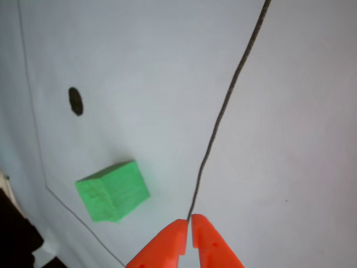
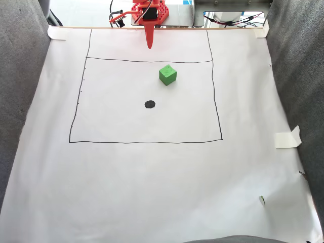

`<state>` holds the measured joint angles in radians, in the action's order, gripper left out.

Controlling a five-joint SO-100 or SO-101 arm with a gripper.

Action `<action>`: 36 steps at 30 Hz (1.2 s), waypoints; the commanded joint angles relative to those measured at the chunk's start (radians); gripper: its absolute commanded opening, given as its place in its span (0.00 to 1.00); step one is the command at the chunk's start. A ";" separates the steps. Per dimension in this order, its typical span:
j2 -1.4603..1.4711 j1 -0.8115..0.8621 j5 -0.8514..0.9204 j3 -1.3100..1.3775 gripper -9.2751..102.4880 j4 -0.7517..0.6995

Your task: Grasp the colored block, Place it on the black dot, and then return the arm to the default position.

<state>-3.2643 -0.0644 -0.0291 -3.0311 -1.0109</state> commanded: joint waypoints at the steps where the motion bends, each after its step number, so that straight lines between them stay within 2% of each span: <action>1: -0.005 -0.020 0.012 0.009 0.08 0.012; 25: -0.005 -0.017 0.021 0.011 0.08 0.008; 28: 0.005 -0.028 0.069 0.017 0.08 0.021; 36: 0.264 -0.084 0.083 0.284 0.08 -0.048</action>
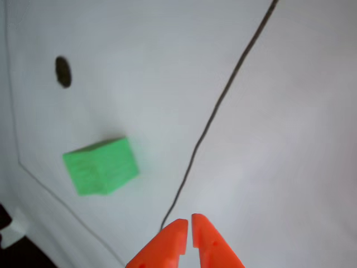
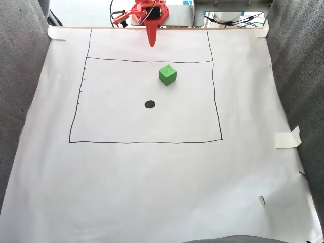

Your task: Grasp the colored block, Place it on the black dot, and then return the arm to the default position.

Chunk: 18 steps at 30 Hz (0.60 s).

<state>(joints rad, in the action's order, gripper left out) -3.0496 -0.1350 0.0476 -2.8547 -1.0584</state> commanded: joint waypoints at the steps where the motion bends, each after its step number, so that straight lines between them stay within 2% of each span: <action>1: 0.086 -0.018 0.008 0.133 0.08 0.011; 14: 0.782 -0.089 0.037 0.732 0.08 -0.110; 18: 1.011 -0.107 0.044 0.943 0.08 -0.218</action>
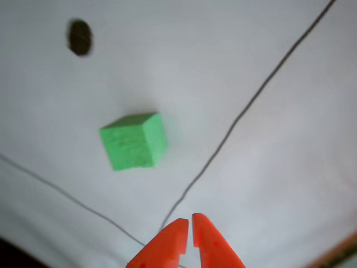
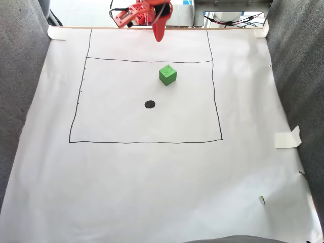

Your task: Grasp the colored block, Place it on the black dot, and then return the arm to the default position.

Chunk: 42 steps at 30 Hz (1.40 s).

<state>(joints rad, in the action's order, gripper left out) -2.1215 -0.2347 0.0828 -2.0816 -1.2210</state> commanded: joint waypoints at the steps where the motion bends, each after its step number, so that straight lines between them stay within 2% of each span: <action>1: 0.133 -0.005 0.006 0.218 0.08 -0.077; 4: 0.259 0.002 -0.014 0.313 0.08 -0.080; 8: 0.362 -0.038 0.046 0.342 0.08 -0.091; 16: 0.609 -0.066 0.097 0.508 0.08 -0.279; 35: 0.785 -0.018 0.296 0.945 0.08 -0.627; 42: 0.828 0.021 0.371 0.982 0.08 -0.583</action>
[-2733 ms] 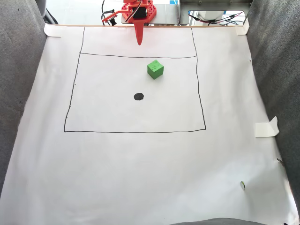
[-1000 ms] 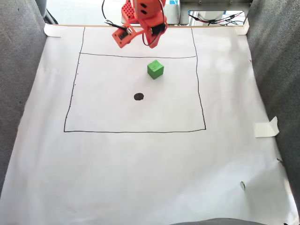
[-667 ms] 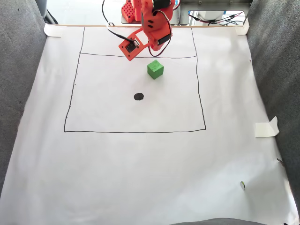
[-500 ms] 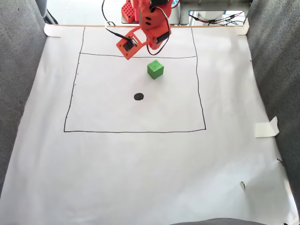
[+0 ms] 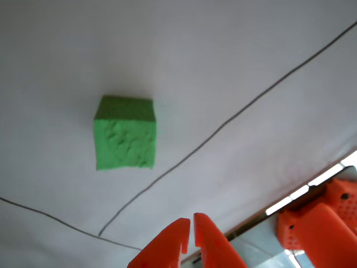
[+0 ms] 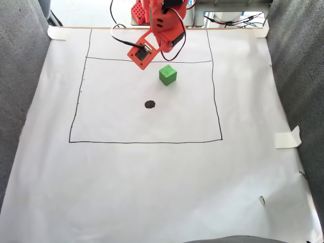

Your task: Grasp the colored block, Place it on the black dot, and then return the arm to the default position.

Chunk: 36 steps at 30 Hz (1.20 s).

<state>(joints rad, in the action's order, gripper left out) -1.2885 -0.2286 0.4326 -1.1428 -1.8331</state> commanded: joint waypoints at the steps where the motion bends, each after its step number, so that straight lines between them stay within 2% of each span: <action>1: -0.003 0.018 0.032 0.043 0.08 0.048; 6: -0.002 0.032 0.092 0.031 0.08 0.172; 13: -0.002 0.009 0.081 0.005 0.08 0.259; 15: -0.005 0.014 0.066 -0.032 0.08 0.337; 18: -0.015 0.025 0.041 -0.104 0.23 0.443; 20: -0.014 0.023 0.043 -0.129 0.26 0.472; 24: 0.005 0.014 0.031 -0.147 0.33 0.495; 28: -0.026 -0.002 0.005 -0.153 0.48 0.425; 36: -0.081 -0.029 -0.055 -0.149 0.50 0.330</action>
<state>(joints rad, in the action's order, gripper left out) -1.3100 -0.2546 0.4004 -1.3008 -1.4834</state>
